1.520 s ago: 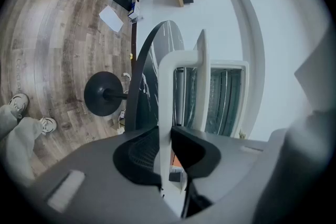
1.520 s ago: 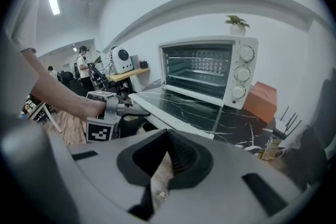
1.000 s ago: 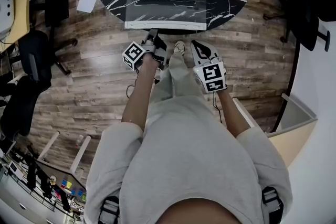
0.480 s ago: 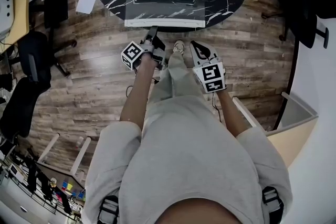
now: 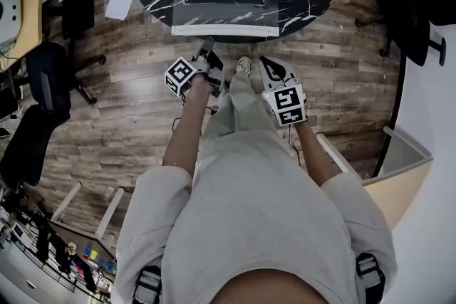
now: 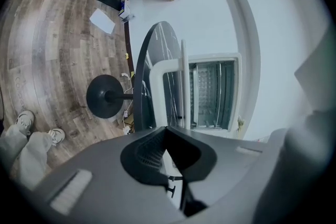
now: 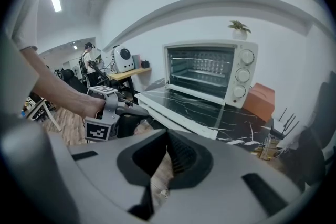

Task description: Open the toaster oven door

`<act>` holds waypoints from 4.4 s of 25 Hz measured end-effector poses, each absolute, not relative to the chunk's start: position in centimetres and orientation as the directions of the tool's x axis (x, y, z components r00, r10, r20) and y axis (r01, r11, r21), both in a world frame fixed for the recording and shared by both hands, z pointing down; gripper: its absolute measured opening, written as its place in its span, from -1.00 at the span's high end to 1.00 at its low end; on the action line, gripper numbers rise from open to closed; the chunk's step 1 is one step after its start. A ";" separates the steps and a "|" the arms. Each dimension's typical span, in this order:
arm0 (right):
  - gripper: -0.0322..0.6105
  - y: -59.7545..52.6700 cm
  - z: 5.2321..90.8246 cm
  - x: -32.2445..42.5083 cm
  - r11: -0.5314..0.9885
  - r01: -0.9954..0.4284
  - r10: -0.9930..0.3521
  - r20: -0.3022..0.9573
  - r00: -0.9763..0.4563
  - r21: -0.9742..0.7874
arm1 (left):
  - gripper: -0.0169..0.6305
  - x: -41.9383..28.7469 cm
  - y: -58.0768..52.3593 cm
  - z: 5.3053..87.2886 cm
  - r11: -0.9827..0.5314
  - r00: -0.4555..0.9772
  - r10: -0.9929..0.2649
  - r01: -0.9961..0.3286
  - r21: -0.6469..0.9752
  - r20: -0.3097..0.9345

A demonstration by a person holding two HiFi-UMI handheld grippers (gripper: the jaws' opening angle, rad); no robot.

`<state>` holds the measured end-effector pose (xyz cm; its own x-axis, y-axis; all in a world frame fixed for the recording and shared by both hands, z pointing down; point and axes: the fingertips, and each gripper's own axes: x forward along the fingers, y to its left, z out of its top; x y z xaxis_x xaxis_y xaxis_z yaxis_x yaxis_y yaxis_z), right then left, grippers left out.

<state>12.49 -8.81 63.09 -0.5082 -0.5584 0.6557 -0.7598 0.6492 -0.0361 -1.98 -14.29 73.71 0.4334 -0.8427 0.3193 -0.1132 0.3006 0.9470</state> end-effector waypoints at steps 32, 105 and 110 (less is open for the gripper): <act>0.86 -12.2 59.9 12.9 0.598 -0.802 -0.635 0.601 -0.486 -0.016 | 0.92 0.8 -13.2 62.9 -0.550 0.623 -0.619 -0.779 0.301 0.478; 0.86 -20.3 48.9 15.7 0.523 -0.849 -0.803 0.373 -0.465 0.068 | 0.92 0.6 -20.8 47.7 -0.576 0.572 -0.771 -0.814 0.079 0.280; 0.86 -20.3 49.2 15.7 0.521 -0.851 -0.803 0.377 -0.462 0.067 | 0.92 0.5 -20.8 47.9 -0.574 0.571 -0.772 -0.815 0.079 0.279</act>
<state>15.74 -20.30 49.17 -0.4623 -0.8027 0.3767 -0.8506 0.5214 0.0673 0.54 -20.85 47.95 0.5713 -0.7717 0.2795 -0.8147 -0.5744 0.0794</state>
